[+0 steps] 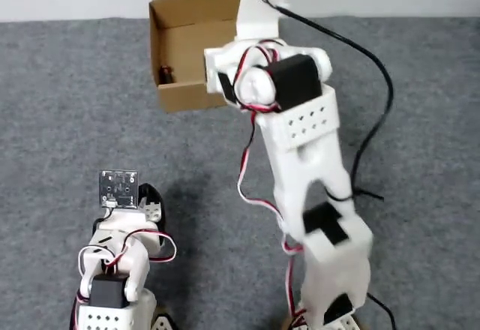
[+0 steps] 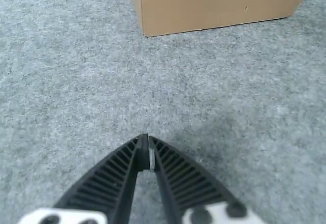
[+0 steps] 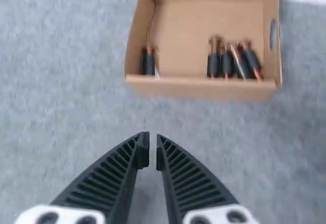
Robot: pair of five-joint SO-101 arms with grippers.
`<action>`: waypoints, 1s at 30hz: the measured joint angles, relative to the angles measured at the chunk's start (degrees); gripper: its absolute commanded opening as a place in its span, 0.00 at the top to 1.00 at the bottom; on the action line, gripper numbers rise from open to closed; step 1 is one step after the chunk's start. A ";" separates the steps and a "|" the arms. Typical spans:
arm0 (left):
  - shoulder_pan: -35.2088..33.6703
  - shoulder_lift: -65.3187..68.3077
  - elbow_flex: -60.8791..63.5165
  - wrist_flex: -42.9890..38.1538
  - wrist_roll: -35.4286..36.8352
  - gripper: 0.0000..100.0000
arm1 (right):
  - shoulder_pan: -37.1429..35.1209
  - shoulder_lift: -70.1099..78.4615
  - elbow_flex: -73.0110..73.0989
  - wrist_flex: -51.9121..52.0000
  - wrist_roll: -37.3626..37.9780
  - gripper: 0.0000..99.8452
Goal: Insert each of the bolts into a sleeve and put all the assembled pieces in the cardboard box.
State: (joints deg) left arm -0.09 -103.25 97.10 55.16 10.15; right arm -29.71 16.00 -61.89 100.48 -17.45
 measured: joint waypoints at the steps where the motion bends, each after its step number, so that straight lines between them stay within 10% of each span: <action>1: 0.00 0.00 0.00 0.00 0.00 0.99 | 0.00 -3.16 4.31 0.00 -0.26 0.99; 16: 0.00 0.00 0.00 0.00 0.00 0.99 | 0.00 -45.45 56.62 0.00 -0.62 0.99; 24: 0.00 0.00 0.00 8.88 0.00 0.99 | 1.23 -65.41 78.42 0.00 -0.62 0.68; 30: 0.00 -0.18 0.00 16.00 -0.09 0.99 | 5.71 -76.13 89.41 -0.44 -0.26 0.79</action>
State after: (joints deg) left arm -0.09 -103.43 97.10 71.16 10.07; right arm -24.00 -60.13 27.52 100.04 -17.71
